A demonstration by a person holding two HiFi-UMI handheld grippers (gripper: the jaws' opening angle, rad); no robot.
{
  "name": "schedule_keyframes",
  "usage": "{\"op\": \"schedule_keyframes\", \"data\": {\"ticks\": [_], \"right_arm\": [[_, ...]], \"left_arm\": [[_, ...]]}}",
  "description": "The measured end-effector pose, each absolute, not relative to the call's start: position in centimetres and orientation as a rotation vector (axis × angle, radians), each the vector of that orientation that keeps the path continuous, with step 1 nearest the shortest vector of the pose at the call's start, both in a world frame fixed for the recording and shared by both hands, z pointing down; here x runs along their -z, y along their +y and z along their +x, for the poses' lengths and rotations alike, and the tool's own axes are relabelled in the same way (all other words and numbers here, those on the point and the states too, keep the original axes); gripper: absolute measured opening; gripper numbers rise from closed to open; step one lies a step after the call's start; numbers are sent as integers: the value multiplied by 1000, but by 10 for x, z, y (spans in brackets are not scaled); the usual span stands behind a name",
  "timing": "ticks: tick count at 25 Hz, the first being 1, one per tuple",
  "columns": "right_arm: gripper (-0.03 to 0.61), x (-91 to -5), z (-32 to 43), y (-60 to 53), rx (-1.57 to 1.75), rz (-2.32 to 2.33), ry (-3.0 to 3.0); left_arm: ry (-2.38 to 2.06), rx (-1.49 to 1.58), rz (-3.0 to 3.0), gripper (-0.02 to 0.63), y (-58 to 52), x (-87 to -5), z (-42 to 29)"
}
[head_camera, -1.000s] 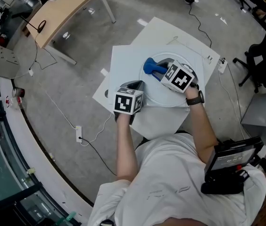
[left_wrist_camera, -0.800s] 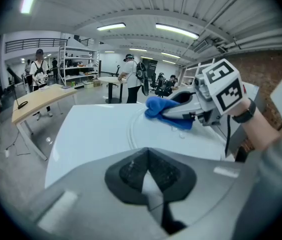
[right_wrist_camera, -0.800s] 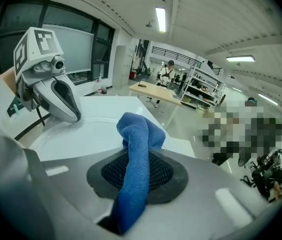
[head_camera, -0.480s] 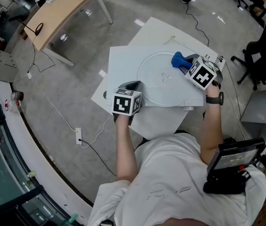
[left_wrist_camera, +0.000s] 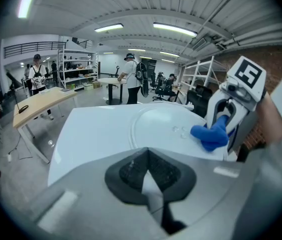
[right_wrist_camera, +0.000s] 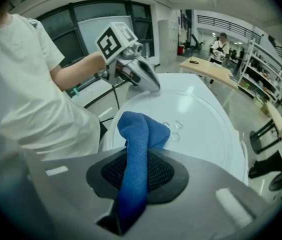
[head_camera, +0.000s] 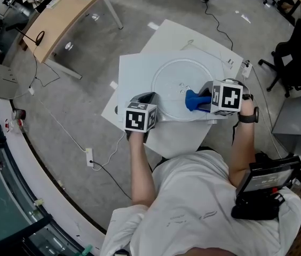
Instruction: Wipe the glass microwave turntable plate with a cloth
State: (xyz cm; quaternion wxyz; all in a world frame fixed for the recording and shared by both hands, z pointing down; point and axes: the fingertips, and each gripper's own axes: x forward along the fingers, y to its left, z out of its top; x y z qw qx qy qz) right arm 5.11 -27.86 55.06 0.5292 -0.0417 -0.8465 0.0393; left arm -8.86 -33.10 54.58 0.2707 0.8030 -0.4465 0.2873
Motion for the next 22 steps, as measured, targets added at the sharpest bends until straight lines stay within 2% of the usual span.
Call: {"op": "schedule_keyframes", "data": {"ticks": [6, 13, 17, 22], "right_arm": [[74, -545, -19, -271, 97, -242, -2093], [72, -545, -63, -319, 64, 37, -2245], [71, -543, -62, -358, 83, 296, -2273], [63, -544, -17, -404, 155, 579, -2097]], "left_arm": [[-1197, -761, 2164, 2, -335, -547, -92], [-1190, -751, 2167, 2, -334, -546, -90], [-1189, -741, 2167, 2, -334, -546, -89], [-1183, -727, 2170, 2, -333, -545, -87]]}}
